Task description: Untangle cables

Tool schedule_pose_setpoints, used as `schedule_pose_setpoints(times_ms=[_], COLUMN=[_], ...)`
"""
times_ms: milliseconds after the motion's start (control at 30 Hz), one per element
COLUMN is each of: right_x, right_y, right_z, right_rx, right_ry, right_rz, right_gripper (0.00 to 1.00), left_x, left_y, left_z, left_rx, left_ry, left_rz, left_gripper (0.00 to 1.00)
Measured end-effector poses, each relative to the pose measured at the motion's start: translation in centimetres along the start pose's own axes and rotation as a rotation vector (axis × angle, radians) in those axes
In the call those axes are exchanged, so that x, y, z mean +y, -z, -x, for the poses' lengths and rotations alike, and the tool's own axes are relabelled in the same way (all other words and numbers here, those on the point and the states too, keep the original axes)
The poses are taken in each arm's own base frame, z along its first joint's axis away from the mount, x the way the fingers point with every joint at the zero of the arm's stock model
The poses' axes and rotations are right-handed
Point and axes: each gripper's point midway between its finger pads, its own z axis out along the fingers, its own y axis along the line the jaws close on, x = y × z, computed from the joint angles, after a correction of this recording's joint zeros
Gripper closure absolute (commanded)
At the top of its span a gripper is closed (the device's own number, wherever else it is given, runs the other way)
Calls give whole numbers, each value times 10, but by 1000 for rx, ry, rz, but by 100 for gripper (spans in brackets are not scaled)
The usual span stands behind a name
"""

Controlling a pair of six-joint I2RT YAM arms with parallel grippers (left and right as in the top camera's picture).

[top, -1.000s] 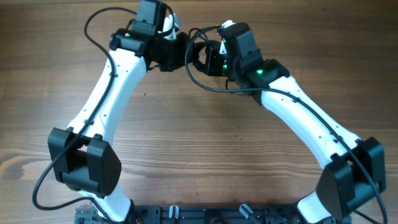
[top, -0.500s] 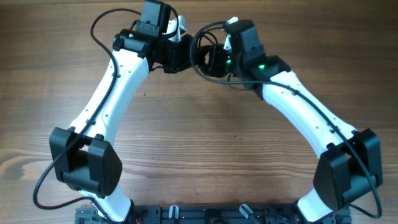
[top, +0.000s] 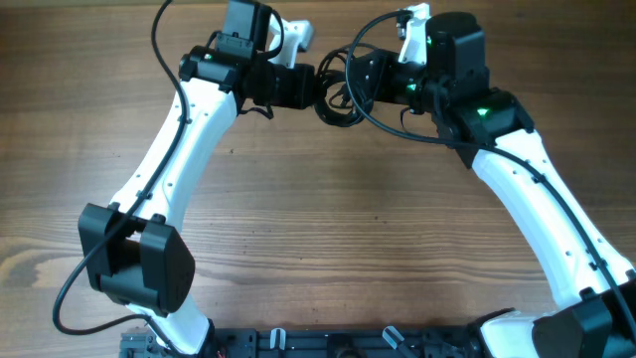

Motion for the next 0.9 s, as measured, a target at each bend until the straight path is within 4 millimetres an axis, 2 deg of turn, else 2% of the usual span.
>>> schedule_pose_setpoints(times_ms=[33,67,100,200,333,467,633,900], right_x=[0,-1,-2,-8,-30,-44,-38,-36], right_y=[0,1,1,4,14,21,21,19], right_z=[-1,-1,0,2,-3,-14,-29,-31], right_rx=[3,6,6,14,69,131,184,192], right_ry=[5,10,19,63,110,171,280,350], right_rz=[0,1,2,11,-1,-9,31,52], right_gripper=[60,50,45,38,38,39,44,46], left_x=[0,0,0,1,1,-2,-20,-46], left_y=[0,0,0,0,0,0,0,-6], left_z=[-1,-2,-4,-6,-6,-6,-11,-23], left_rx=[4,8,15,22,22,20,10,34], left_ry=[-53,-160,-205,-387,-559,-628,-656,-637], left_rz=[0,0,0,-2,-2,-20,-117,-202], left_gripper=[96,96,96,96,96,96,96,96])
